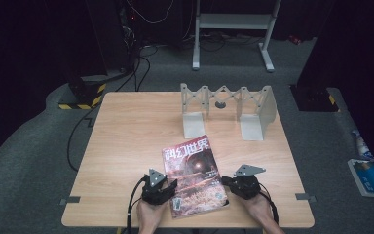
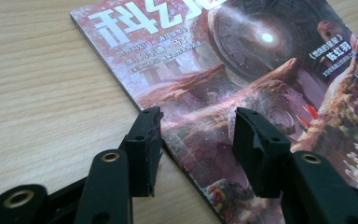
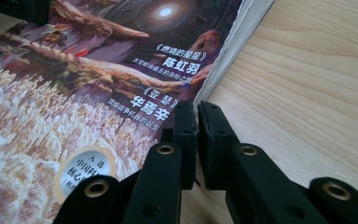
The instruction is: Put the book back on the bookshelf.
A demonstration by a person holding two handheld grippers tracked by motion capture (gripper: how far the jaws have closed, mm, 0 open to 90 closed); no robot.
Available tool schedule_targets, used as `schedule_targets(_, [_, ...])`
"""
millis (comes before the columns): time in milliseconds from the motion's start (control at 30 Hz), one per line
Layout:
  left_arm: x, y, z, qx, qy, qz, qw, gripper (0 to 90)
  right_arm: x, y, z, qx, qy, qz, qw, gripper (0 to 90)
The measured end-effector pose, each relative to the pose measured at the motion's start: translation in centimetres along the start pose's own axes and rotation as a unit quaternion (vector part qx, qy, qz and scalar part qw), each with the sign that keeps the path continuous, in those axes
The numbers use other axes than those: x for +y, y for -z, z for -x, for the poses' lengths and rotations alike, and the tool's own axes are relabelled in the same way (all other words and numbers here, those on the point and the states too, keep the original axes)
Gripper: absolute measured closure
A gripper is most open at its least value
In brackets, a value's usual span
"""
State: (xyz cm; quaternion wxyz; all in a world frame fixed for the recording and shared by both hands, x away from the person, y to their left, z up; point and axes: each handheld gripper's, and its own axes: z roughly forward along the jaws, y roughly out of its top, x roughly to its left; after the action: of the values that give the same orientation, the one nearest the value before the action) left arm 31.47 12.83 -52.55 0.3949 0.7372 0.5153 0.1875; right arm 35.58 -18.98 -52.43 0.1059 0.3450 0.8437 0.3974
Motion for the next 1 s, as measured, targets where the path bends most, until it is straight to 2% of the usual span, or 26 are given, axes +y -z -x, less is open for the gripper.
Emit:
schedule_targets(100, [0.5, -0.6, 0.3, -0.006, -0.007, -0.003, 1.0000, 51.0, -0.2, 0.3, 0.5, -0.007, -0.005, -0.001, 1.0000, 85.2])
schedule_targets(367, [1.5, -1.8, 0.6, -0.028, -0.010, -0.009, 0.9995, 51.7, -0.5, 1.0, 1.5, -0.015, -0.020, -0.005, 0.9997, 85.4])
schedule_targets(500, [2.3, -2.6, 1.1, -0.026, -0.024, -0.017, 0.9992, 53.4, -0.8, 1.5, 2.0, -0.020, -0.026, -0.004, 0.9994, 85.7])
schedule_targets(667, [2.8, -3.2, 1.5, -0.030, -0.032, -0.022, 0.9988, 53.3, -1.0, 1.8, 2.6, -0.023, -0.033, -0.004, 0.9992, 85.8])
schedule_targets(700, [3.2, -3.6, 1.6, -0.032, -0.042, -0.028, 0.9982, 53.2, -1.0, 1.9, 2.8, -0.026, -0.041, -0.006, 0.9988, 85.7])
schedule_targets(833, [3.9, -4.1, 1.7, -0.048, -0.050, -0.039, 0.9969, 52.8, -1.2, 2.2, 3.0, -0.040, -0.042, -0.006, 0.9983, 84.2])
schedule_targets(1000, [4.7, -4.6, 2.1, -0.053, -0.067, -0.058, 0.9947, 48.7, -1.2, 2.3, 3.3, -0.055, -0.041, -0.003, 0.9977, 83.3])
